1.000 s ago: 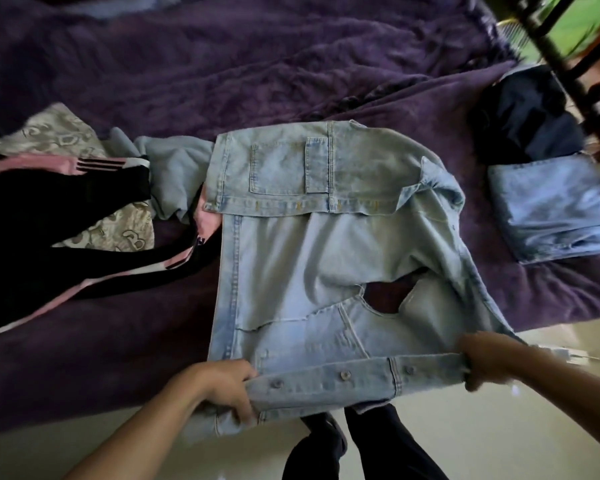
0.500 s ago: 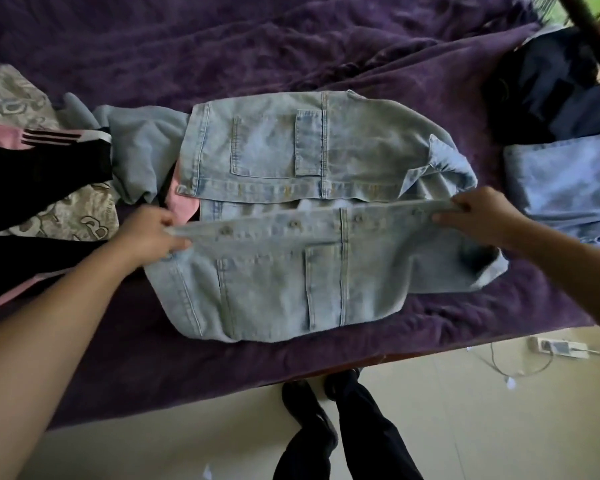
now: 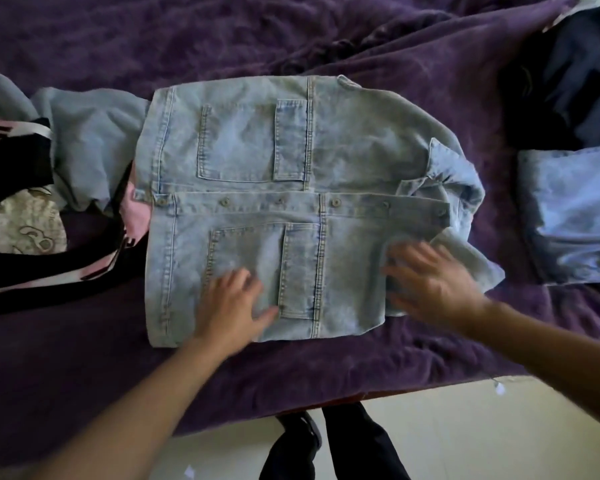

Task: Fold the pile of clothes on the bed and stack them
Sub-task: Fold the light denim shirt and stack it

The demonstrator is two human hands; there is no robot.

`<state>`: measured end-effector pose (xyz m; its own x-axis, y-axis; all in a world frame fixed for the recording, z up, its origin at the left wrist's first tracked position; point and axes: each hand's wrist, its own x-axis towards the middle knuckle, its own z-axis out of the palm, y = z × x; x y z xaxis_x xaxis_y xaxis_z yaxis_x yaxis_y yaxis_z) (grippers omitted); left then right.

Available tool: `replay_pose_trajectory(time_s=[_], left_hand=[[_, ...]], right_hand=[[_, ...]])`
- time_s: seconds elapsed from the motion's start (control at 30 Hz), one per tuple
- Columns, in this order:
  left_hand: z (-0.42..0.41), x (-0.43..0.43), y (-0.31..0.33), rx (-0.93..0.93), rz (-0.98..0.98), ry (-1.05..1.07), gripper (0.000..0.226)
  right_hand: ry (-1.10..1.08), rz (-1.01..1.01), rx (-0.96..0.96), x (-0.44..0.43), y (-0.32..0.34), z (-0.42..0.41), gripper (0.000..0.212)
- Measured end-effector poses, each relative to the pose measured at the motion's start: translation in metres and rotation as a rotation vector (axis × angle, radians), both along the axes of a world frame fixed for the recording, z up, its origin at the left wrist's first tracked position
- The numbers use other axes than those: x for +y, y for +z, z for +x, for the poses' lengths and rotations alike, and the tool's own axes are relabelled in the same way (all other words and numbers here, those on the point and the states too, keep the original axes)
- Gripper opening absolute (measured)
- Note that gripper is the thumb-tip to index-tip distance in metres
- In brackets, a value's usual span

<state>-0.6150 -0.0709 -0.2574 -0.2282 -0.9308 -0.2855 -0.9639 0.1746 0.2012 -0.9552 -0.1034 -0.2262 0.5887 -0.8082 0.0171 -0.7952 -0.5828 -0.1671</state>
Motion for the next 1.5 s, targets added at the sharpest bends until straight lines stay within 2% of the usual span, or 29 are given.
replay_pose_trajectory(time_s=[0.07, 0.1, 0.17, 0.2, 0.33, 0.43, 0.47, 0.53, 0.63, 0.7, 0.77, 0.83, 0.9, 0.97, 1.07, 1.13, 1.2, 1.33, 1.43, 1.5], left_hand=[[0.0, 0.028, -0.012, -0.073, 0.085, -0.065, 0.065], [0.005, 0.035, -0.017, -0.106, 0.117, -0.065, 0.074], [0.019, 0.043, -0.023, -0.176, 0.133, -0.059, 0.086], [0.027, 0.045, -0.025, -0.209, 0.121, -0.056, 0.089], [0.046, 0.048, -0.024, -0.292, 0.105, 0.005, 0.081], [0.051, 0.053, -0.021, -0.333, 0.122, 0.058, 0.082], [0.052, 0.054, -0.02, -0.339, 0.114, 0.059, 0.081], [0.053, 0.055, -0.018, -0.334, 0.08, 0.051, 0.073], [0.059, 0.054, -0.014, -0.297, 0.034, 0.045, 0.052], [0.067, 0.06, -0.01, -0.269, 0.007, 0.036, 0.039], [0.079, 0.07, -0.005, -0.238, -0.031, -0.004, 0.029], [0.092, 0.083, 0.003, -0.198, -0.031, -0.022, 0.028], [0.098, 0.091, 0.014, -0.163, -0.004, -0.035, 0.027], [0.099, 0.095, 0.027, -0.168, 0.106, -0.002, 0.024], [0.104, 0.097, 0.032, -0.185, 0.299, 0.083, 0.028], [0.113, 0.082, 0.041, -0.079, 0.325, 0.162, 0.026], [0.122, 0.054, 0.055, 0.037, 0.258, 0.247, 0.02], [0.142, -0.03, 0.08, 0.299, 0.014, 0.495, 0.021], [0.15, -0.104, 0.084, 0.354, -0.088, 0.662, 0.009], [0.148, -0.153, 0.083, 0.345, -0.138, 0.696, 0.014]], right_hand=[[0.027, 0.193, 0.258, 0.021, -0.015, -0.018, 0.062], [-0.015, 0.231, 0.35, 0.021, -0.018, -0.035, 0.064], [-0.156, 0.171, 0.416, 0.012, -0.018, -0.077, 0.055], [-0.236, 0.182, 0.448, 0.005, -0.015, -0.1, 0.058], [-0.404, 0.291, 0.581, -0.005, -0.001, -0.142, 0.059], [-0.502, 0.219, 0.376, -0.003, 0.005, -0.106, 0.067], [-0.482, 0.174, 0.305, 0.001, 0.005, -0.089, 0.068], [-0.385, 0.237, 0.261, 0.019, -0.002, -0.051, 0.08], [-0.258, 0.442, 0.474, 0.061, -0.028, -0.004, 0.109], [-0.362, 0.442, 0.512, 0.083, -0.045, 0.0, 0.1], [-0.544, 0.295, 0.356, 0.092, -0.05, -0.011, 0.069], [-0.615, 0.129, 0.235, 0.094, -0.045, -0.025, 0.035], [-0.614, 0.101, 0.189, 0.092, -0.03, -0.035, 0.036], [-0.581, 0.168, 0.198, 0.09, -0.011, -0.037, 0.032], [-0.661, 0.374, 0.293, 0.087, 0.011, -0.04, 0.02], [-0.754, 0.481, 0.199, 0.075, 0.022, -0.043, 0.015], [-0.8, 0.495, 0.002, 0.045, 0.035, -0.046, 0.01], [-0.878, 0.463, -0.301, -0.041, 0.057, -0.045, 0.026], [-0.978, 0.522, -0.489, -0.119, 0.057, -0.043, 0.026], [-1.033, 0.546, -0.57, -0.171, 0.048, -0.044, 0.022]])
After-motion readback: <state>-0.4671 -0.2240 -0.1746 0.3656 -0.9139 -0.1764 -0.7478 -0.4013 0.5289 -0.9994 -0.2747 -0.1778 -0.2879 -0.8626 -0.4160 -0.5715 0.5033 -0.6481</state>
